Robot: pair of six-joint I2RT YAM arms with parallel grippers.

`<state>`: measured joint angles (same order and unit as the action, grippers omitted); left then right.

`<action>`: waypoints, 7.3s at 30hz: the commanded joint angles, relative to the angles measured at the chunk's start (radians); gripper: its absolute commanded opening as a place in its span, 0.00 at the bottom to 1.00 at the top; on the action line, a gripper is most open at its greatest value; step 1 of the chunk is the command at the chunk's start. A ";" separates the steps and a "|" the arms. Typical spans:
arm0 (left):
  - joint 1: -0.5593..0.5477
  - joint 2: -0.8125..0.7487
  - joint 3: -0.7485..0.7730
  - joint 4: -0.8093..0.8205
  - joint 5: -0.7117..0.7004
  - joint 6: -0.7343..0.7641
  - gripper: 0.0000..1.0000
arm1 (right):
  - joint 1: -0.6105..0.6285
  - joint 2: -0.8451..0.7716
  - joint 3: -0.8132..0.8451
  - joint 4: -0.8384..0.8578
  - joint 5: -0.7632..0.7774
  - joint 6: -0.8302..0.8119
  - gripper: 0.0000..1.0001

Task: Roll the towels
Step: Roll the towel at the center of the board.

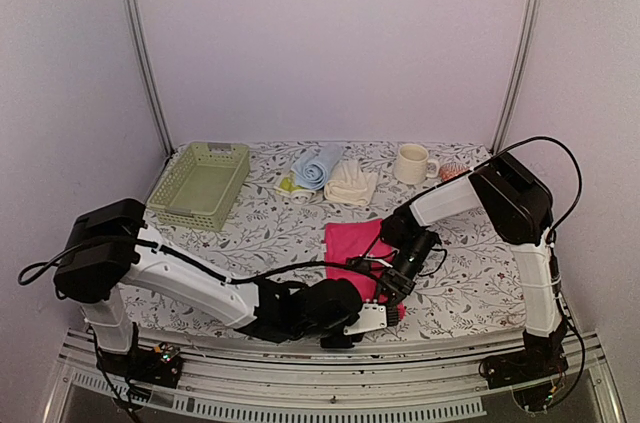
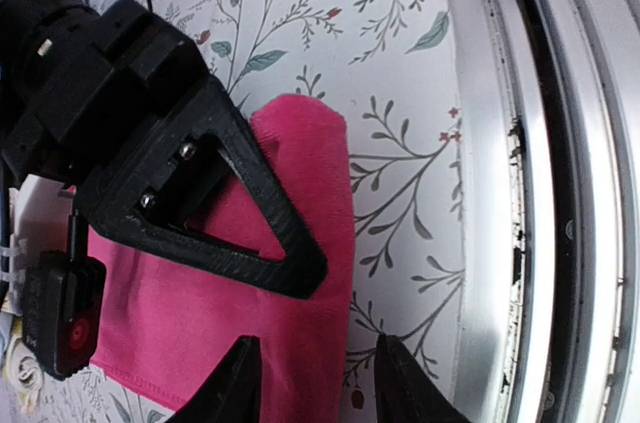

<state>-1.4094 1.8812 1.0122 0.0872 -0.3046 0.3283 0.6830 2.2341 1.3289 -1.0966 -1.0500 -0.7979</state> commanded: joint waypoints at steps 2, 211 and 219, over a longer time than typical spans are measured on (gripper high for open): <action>0.060 0.051 0.044 -0.013 0.000 -0.006 0.37 | 0.003 0.030 -0.005 -0.006 0.036 -0.013 0.03; 0.424 -0.245 -0.301 0.170 0.684 -0.691 0.31 | 0.370 -0.494 -0.364 0.445 0.573 -0.016 0.03; 0.129 -0.572 -0.547 0.178 0.170 -0.636 0.31 | 0.210 -0.167 -0.034 0.145 0.322 -0.078 0.03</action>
<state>-1.1023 1.4132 0.5240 0.2562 0.2279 -0.3626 0.9684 1.8896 1.1454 -0.7216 -0.5663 -0.8215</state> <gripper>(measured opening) 0.322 0.097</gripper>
